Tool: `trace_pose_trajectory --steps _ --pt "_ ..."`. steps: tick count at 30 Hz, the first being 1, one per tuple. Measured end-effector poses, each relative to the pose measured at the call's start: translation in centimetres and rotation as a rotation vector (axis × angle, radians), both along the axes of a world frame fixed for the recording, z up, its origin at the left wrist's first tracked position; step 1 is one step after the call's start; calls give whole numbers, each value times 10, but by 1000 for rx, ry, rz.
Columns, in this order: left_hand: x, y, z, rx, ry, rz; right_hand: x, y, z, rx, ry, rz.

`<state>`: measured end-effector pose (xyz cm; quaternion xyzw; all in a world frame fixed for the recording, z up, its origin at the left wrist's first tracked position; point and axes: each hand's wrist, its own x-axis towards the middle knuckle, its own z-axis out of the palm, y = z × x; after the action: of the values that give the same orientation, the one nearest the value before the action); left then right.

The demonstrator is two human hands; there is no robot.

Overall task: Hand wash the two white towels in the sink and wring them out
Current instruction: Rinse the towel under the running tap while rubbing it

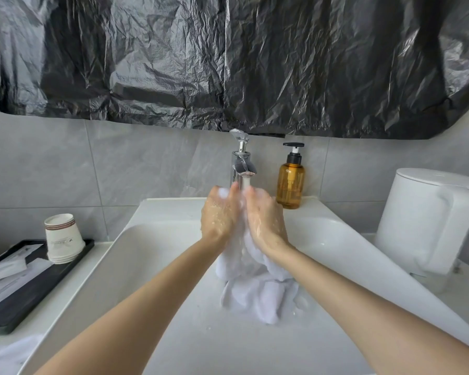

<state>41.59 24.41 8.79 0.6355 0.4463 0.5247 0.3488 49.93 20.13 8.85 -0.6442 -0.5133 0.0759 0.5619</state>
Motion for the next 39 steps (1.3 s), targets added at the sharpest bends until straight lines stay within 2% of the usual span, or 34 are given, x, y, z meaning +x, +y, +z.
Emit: trace_pose_trajectory --steps 4,6,8,11,14,16,19,22,26,28,30,31,33,36,39 --pt "-11 -4 6 139 364 113 11 -11 3 38 -333 137" --pt "-18 -4 6 130 457 91 21 -8 -1 -30 -459 208" --pt "-25 -3 6 83 423 -47 27 -2 -3 -77 -406 230" --pt "-31 7 7 8 258 -232 29 5 2 -4 -150 222" --pt "-36 15 7 120 328 -276 33 9 10 3 60 184" --pt "-42 19 10 186 376 -237 38 7 10 -65 115 205" --pt "-57 21 18 217 456 -133 40 4 6 -165 69 289" --pt "-71 26 17 239 589 -23 37 7 -3 -251 -140 401" --pt "-81 33 1 139 846 57 42 -2 -11 -538 -436 392" --pt "-83 33 -6 80 1055 73 47 -3 -13 -560 -431 365" --pt "-81 29 -8 41 1240 55 49 0 -13 -505 -331 365" --pt "-78 29 -7 48 1277 22 48 2 -12 -476 -274 369" --pt "-68 27 -1 119 1200 -126 45 7 -11 -413 -145 384" --pt "-45 19 0 202 943 -401 39 8 -1 -300 89 427" --pt "-28 9 -7 209 724 -487 38 8 9 -194 279 396"
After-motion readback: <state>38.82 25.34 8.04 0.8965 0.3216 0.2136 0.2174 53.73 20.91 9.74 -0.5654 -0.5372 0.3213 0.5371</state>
